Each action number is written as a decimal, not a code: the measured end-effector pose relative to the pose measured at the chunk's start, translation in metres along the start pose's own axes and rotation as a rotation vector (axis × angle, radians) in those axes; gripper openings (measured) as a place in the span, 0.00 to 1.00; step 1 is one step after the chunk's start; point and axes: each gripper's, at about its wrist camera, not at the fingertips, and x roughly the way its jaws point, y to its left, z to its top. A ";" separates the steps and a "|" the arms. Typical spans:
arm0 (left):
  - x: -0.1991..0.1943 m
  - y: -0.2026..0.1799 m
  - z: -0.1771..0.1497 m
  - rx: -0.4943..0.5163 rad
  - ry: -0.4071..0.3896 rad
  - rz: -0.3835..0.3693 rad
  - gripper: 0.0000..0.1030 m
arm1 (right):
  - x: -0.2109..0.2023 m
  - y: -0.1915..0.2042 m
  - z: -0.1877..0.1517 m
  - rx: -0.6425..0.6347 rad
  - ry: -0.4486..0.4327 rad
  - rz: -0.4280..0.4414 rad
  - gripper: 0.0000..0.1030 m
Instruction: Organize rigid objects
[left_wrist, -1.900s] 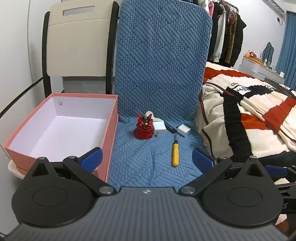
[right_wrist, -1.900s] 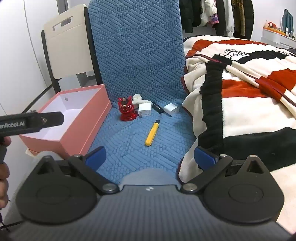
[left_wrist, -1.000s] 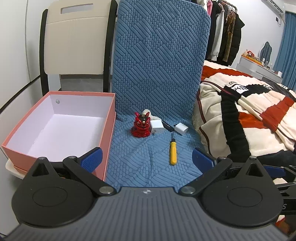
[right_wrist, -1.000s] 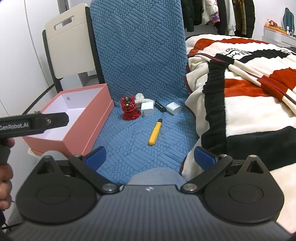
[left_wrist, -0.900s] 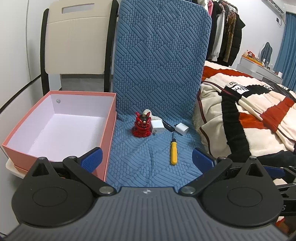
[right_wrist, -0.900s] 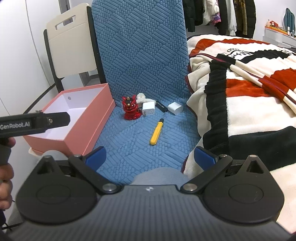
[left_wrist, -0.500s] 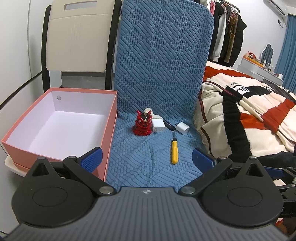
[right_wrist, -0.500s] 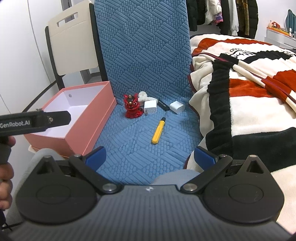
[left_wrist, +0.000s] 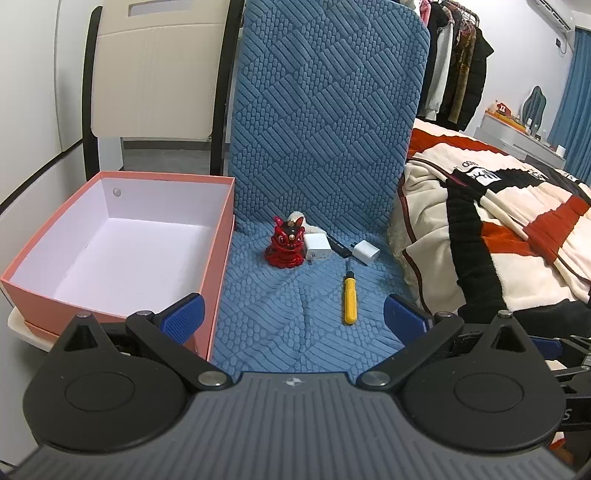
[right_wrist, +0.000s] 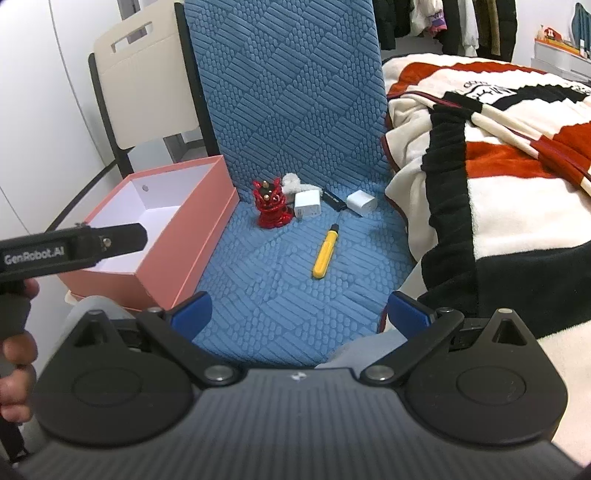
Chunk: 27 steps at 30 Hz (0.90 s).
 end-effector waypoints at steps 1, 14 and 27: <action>0.001 0.000 0.000 -0.001 0.001 -0.001 1.00 | 0.000 0.001 0.000 -0.003 -0.002 -0.005 1.00; 0.005 0.000 -0.003 0.000 0.011 -0.005 1.00 | 0.004 0.004 -0.003 -0.031 -0.034 -0.019 1.00; 0.014 0.007 -0.001 -0.008 0.008 0.005 1.00 | 0.011 0.005 -0.005 -0.012 -0.011 0.022 1.00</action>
